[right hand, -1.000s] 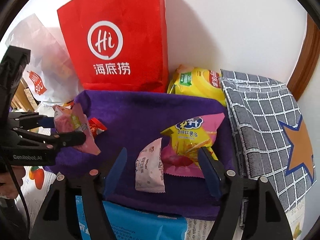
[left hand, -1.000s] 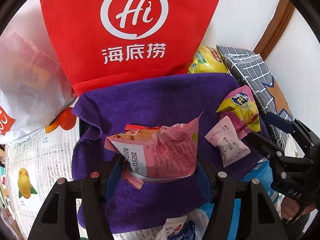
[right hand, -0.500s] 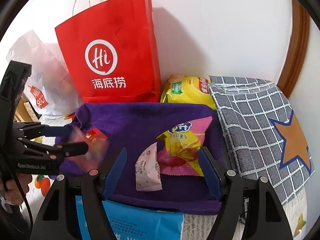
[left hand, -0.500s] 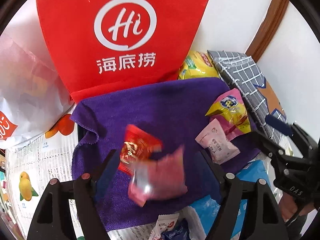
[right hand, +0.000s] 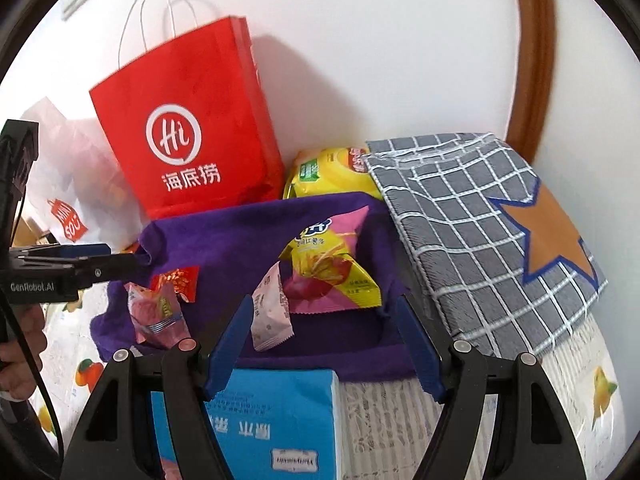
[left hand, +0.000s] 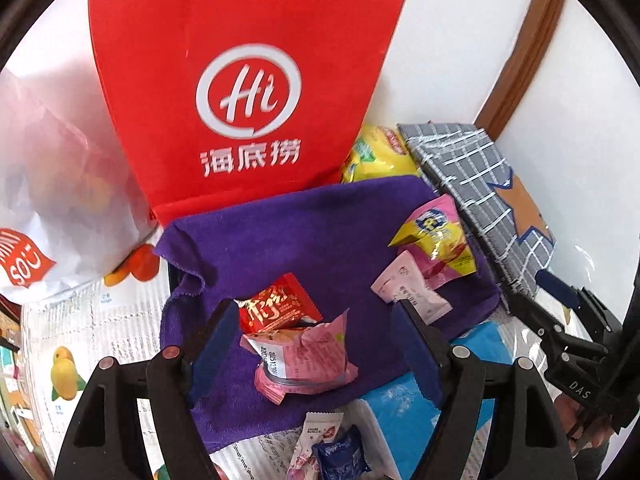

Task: Organize snacks
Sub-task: 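Withdraw both grippers from the purple towel back toward the snack pile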

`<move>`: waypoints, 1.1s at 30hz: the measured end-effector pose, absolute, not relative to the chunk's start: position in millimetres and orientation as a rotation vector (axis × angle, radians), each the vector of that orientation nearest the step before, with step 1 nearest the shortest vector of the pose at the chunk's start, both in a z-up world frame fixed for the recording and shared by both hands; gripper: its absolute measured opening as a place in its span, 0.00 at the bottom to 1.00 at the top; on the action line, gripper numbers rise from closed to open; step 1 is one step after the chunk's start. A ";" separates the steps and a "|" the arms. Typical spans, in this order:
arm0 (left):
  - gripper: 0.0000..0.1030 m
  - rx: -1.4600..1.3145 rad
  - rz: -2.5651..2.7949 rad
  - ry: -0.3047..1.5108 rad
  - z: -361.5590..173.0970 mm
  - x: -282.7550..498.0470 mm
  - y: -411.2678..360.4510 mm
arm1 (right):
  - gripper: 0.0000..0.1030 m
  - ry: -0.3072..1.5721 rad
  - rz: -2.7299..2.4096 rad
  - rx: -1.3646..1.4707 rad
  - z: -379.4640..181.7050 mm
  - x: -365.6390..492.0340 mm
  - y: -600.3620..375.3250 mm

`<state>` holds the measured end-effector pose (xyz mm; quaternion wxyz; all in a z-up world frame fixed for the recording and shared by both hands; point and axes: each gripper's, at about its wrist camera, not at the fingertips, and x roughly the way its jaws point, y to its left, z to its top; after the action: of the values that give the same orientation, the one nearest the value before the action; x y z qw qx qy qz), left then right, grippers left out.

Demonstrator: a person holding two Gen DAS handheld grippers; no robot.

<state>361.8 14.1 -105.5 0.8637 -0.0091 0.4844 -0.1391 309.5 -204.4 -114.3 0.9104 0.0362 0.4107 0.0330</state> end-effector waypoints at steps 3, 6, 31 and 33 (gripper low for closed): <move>0.75 -0.008 -0.302 0.985 -95.8 354.7 12.0 | 0.71 0.864 0.049 0.065 -111.9 301.5 -207.5; 0.75 0.038 -0.298 0.954 -86.3 346.6 5.4 | 0.71 0.855 0.015 0.043 -107.9 288.6 -211.0; 0.75 0.012 -0.236 0.909 -46.5 265.6 34.5 | 0.66 0.956 0.072 0.064 -104.9 193.8 -205.5; 0.75 -0.008 -0.213 0.924 -52.1 257.0 44.9 | 0.66 0.969 0.098 0.062 -105.3 188.1 -197.2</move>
<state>257.0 44.9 -52.1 0.8896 -0.0037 0.4450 -0.1027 188.1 -197.2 -105.3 0.8833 0.0297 0.4656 0.0471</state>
